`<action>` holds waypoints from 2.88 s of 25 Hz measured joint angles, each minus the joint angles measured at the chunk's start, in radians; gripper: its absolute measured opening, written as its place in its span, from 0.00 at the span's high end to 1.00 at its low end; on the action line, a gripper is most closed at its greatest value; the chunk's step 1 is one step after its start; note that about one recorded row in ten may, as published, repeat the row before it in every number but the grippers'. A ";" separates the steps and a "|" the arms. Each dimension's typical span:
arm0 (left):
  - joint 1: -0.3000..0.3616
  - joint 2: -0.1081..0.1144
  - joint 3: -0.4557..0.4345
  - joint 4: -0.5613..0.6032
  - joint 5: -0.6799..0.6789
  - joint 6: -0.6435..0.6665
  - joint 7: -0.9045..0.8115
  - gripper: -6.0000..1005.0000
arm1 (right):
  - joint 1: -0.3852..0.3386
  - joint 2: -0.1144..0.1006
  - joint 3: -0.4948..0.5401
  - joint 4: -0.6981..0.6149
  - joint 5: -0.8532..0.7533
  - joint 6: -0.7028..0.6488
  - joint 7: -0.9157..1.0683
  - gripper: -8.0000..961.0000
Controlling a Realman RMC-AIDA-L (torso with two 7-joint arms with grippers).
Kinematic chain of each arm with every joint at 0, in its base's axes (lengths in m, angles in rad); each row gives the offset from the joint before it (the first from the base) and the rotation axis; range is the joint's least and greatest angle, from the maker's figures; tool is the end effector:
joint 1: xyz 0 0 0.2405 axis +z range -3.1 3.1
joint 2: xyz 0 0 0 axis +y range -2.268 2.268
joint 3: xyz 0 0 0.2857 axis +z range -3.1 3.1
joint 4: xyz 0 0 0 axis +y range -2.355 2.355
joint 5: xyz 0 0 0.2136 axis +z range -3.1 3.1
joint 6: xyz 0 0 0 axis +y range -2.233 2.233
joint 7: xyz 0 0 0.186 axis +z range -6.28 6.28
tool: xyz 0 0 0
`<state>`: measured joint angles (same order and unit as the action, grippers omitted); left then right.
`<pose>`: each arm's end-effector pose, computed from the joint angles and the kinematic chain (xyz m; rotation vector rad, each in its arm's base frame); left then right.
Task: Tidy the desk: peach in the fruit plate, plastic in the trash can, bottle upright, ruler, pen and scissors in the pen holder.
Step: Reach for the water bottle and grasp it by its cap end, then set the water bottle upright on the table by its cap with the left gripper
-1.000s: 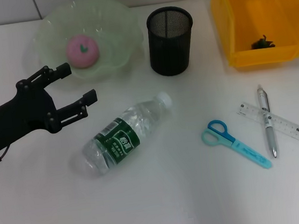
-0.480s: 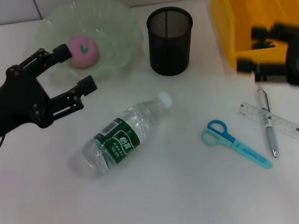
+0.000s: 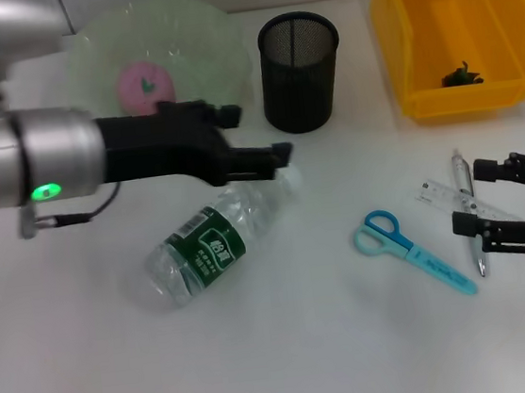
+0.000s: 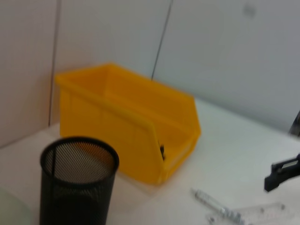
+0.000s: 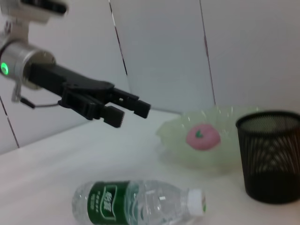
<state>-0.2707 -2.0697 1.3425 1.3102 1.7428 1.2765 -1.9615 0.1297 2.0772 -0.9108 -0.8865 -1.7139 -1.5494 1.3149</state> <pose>-0.1965 0.3491 -0.0435 -2.6981 -0.6900 -0.5999 0.3296 0.2777 -0.0205 -2.5418 0.6379 0.6958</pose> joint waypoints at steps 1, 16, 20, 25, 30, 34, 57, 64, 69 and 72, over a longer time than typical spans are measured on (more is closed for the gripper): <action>-0.007 0.000 0.063 0.068 0.090 -0.044 -0.107 0.24 | 0.000 0.000 0.005 0.005 -0.006 -0.001 0.000 0.12; -0.320 -0.010 0.453 0.025 0.634 -0.244 -0.699 0.25 | 0.002 0.002 0.010 0.028 -0.054 0.005 0.002 0.12; -0.346 -0.010 0.456 -0.033 0.637 -0.263 -0.696 0.25 | 0.004 0.002 0.007 0.029 -0.059 0.006 -0.002 0.12; -0.380 -0.010 0.462 -0.110 0.638 -0.283 -0.694 0.25 | 0.007 0.002 0.006 0.029 -0.059 0.005 -0.003 0.12; -0.397 -0.010 0.464 -0.156 0.638 -0.309 -0.693 0.25 | 0.012 0.003 0.003 0.029 -0.060 0.005 -0.003 0.12; -0.402 -0.010 0.465 -0.169 0.639 -0.315 -0.693 0.26 | 0.013 0.003 0.003 0.029 -0.061 0.005 -0.003 0.12; -0.463 -0.010 0.495 -0.317 0.638 -0.381 -0.653 0.27 | 0.037 0.002 0.010 0.064 -0.061 0.006 0.002 0.12; -0.463 -0.010 0.494 -0.288 0.640 -0.352 -0.635 0.44 | 0.039 0.001 0.012 0.069 -0.062 0.006 0.006 0.12; -0.351 -0.001 0.470 -0.072 0.650 -0.255 -0.616 0.53 | 0.038 0.001 0.012 0.066 -0.062 0.006 0.009 0.12; -0.293 0.000 0.438 0.019 0.658 -0.213 -0.592 0.55 | 0.039 0.001 0.012 0.066 -0.062 0.006 0.014 0.12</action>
<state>-0.5638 -2.0697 1.7809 1.3289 2.4011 1.0635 -2.5538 0.1687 2.0785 -0.8987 -0.8203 -1.7764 -1.5435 1.3292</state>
